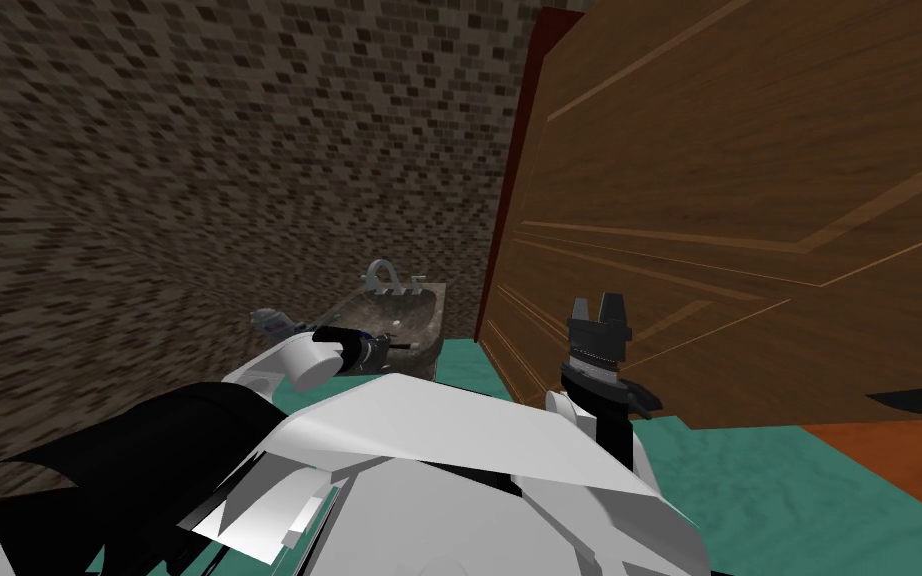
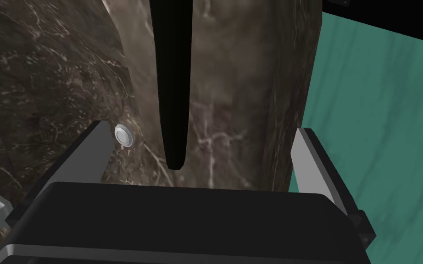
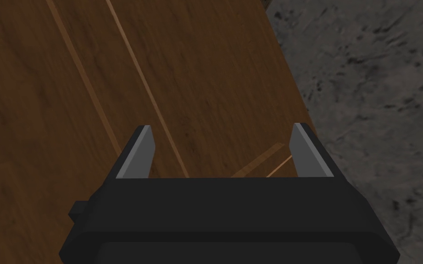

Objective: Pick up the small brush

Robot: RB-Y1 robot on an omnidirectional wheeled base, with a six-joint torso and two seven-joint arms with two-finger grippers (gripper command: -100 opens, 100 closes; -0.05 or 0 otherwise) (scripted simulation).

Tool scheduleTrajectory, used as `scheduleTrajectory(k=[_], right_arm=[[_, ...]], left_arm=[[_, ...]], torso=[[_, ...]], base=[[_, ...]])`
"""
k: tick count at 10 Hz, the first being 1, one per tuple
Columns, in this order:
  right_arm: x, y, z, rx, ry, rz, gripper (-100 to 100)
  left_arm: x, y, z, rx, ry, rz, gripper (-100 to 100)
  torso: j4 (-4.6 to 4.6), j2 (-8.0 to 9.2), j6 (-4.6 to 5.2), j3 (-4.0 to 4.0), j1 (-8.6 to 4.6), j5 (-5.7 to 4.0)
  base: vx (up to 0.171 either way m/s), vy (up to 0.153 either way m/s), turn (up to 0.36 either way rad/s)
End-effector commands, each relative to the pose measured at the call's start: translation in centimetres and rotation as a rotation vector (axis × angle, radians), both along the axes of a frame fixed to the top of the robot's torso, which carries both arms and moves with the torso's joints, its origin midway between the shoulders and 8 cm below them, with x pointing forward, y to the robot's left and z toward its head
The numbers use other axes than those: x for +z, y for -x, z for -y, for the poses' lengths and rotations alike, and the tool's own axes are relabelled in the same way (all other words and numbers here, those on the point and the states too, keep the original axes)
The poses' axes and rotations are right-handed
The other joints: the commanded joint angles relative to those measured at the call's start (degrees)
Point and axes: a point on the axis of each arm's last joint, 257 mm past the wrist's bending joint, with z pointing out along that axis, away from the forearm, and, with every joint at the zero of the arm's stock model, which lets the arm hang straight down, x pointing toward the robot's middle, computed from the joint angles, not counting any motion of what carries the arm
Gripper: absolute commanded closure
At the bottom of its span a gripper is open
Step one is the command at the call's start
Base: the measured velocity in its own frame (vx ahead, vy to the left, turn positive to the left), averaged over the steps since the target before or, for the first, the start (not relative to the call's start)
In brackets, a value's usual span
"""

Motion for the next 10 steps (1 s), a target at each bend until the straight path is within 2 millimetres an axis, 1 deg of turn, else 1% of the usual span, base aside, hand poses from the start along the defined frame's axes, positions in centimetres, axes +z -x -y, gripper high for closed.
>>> scheduleTrajectory(k=[1, 6, 9, 10], right_arm=[[0.0, 0.0, 0.0, 0.000, 0.000, 0.000, 0], [0.0, 0.0, 0.0, 0.000, 0.000, 0.000, 0], [0.0, 0.0, 0.0, 0.000, 0.000, 0.000, 0], [0.0, 0.0, 0.0, 0.000, 0.000, 0.000, 0]], left_arm=[[-0.4, 0.5, -0.1, 0.010, 0.015, -0.028, -100], [-1.5, 2.9, 0.9, 0.012, 0.080, -0.132, -100], [-2.3, 5.4, 1.5, 0.017, 0.115, -0.224, -100], [-2.4, 6.1, 1.6, 0.018, 0.124, -0.255, -100]], torso=[[0.00, 0.00, 0.00, 0.00, 0.00, 0.00], [0.00, 0.01, -0.01, 0.00, -0.03, -0.01], [-0.01, -0.03, -0.02, -0.02, 0.00, 0.00], [-0.11, -0.05, 0.01, -0.08, 0.00, 0.14]], base=[[0.044, 0.002, -0.049], [0.040, -0.002, -0.061], [0.051, 0.005, -0.054], [0.055, 0.010, -0.061]])
